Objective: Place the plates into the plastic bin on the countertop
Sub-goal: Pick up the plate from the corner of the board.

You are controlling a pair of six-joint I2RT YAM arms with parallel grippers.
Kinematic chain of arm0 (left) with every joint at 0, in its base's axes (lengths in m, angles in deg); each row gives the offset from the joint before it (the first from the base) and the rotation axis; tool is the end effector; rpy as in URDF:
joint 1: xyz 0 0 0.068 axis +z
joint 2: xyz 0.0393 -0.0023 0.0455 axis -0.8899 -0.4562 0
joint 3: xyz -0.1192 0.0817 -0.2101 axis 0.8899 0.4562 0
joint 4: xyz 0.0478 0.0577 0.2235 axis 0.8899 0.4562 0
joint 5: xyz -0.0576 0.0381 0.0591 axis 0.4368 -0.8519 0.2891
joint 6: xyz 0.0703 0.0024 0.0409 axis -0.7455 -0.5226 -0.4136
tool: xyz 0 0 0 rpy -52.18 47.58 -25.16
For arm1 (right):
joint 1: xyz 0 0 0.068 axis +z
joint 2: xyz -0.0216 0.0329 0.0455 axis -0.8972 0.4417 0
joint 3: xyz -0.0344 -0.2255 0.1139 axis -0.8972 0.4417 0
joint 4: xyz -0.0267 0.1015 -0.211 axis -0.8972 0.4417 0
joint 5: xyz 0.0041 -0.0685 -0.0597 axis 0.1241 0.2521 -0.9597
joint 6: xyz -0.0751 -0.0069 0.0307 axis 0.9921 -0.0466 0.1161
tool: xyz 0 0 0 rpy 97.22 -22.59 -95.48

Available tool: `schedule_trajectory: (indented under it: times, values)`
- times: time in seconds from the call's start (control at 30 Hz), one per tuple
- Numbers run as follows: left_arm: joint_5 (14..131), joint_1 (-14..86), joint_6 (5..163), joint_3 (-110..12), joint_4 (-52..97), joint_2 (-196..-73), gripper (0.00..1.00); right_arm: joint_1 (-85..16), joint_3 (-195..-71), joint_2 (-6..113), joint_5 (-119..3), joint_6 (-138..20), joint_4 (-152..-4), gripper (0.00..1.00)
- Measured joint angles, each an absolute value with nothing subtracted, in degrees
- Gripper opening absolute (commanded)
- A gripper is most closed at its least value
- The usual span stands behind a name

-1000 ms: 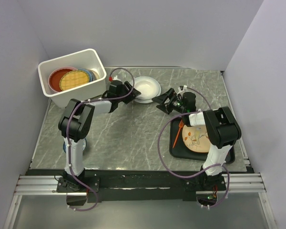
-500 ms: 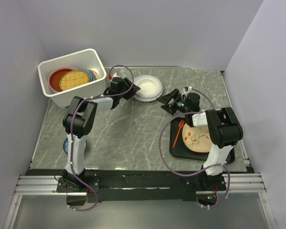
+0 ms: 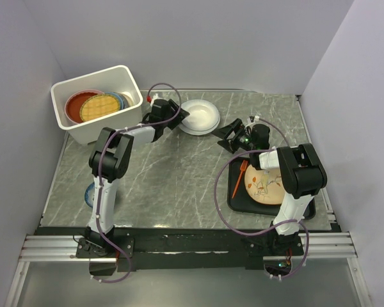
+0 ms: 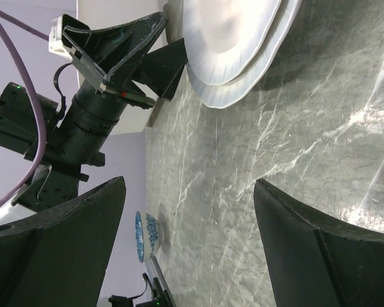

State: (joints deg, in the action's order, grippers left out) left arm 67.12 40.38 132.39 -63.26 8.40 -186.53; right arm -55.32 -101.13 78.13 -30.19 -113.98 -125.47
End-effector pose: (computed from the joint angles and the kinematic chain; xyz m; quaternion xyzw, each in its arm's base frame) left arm 0.4647 -0.1958 0.1492 -0.2567 0.8025 -0.3688 0.3924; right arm 0.3590 0.0949 0.1520 0.1737 0.7594 0.5302 0.3347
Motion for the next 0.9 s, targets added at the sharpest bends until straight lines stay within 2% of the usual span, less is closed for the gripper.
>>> schedule_trajectory:
  times: [0.2, 0.47, 0.57, 0.7, 0.87, 0.9]
  values:
    - [66.25, 40.62, 132.1, -68.12, 9.58, -189.66, 0.6, -55.47, -101.13, 78.15, -30.21, -113.98, -125.49, 0.88]
    - [66.53, 40.83, 131.58, -68.6, 6.3, -191.23, 0.57, -56.15, -101.7, 78.65, -30.47, -113.55, -125.45, 0.88]
    - [67.54, 40.99, 130.38, -68.69, 4.4, -192.02, 0.5, -56.46, -102.88, 79.35, -30.49, -113.28, -125.36, 0.88]
    - [68.7, 41.43, 128.93, -68.64, 2.48, -192.98, 0.31, -56.89, -104.39, 80.86, -30.62, -113.13, -125.45, 0.88]
    - [70.4, 42.06, 128.26, -67.22, 0.23, -193.44, 0.18, -57.13, -104.54, 81.73, -30.62, -113.13, -125.36, 0.88]
    - [70.58, 42.12, 128.21, -66.89, -0.19, -193.44, 0.13, -57.2, -104.54, 81.76, -30.6, -113.13, -125.38, 0.88]
